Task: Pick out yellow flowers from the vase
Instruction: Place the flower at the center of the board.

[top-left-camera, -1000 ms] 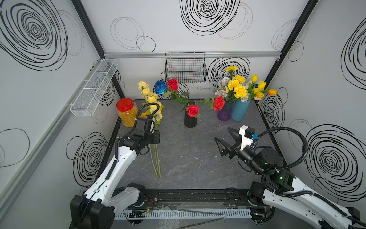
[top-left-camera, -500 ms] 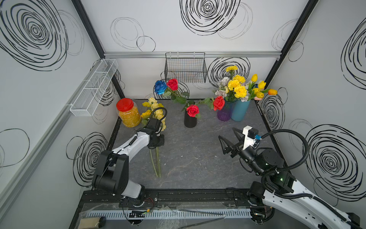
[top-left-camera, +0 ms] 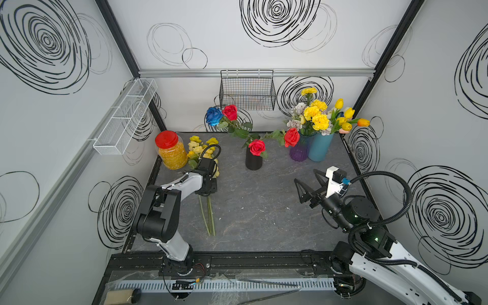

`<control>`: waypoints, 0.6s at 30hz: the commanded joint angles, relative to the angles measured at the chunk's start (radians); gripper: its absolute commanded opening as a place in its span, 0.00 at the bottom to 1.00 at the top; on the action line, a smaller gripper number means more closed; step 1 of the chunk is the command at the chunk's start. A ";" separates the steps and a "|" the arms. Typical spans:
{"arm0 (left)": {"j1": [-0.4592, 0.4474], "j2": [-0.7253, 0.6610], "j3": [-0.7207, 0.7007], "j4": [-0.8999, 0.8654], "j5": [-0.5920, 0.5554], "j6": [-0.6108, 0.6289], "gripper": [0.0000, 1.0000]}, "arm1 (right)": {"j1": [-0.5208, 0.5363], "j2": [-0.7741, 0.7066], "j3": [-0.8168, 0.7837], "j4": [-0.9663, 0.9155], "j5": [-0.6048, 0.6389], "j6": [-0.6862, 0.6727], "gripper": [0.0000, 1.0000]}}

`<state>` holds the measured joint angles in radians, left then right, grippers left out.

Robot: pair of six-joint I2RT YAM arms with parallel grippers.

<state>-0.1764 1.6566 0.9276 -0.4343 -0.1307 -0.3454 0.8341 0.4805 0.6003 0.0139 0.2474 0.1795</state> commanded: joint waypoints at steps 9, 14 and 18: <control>-0.050 -0.336 -0.084 0.047 -0.205 -0.111 0.69 | -0.016 -0.019 0.018 -0.021 -0.003 0.014 1.00; -0.130 -0.630 -0.253 0.320 -0.170 -0.110 0.81 | -0.024 -0.028 0.008 -0.008 0.015 0.008 1.00; -0.285 -0.709 -0.389 0.589 -0.260 -0.085 0.87 | -0.032 -0.028 0.022 0.002 0.027 0.002 1.00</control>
<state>-0.3820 0.9520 0.6155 -0.0944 -0.3149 -0.4335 0.8097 0.4625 0.6003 0.0029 0.2516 0.1829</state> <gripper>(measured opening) 0.864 0.999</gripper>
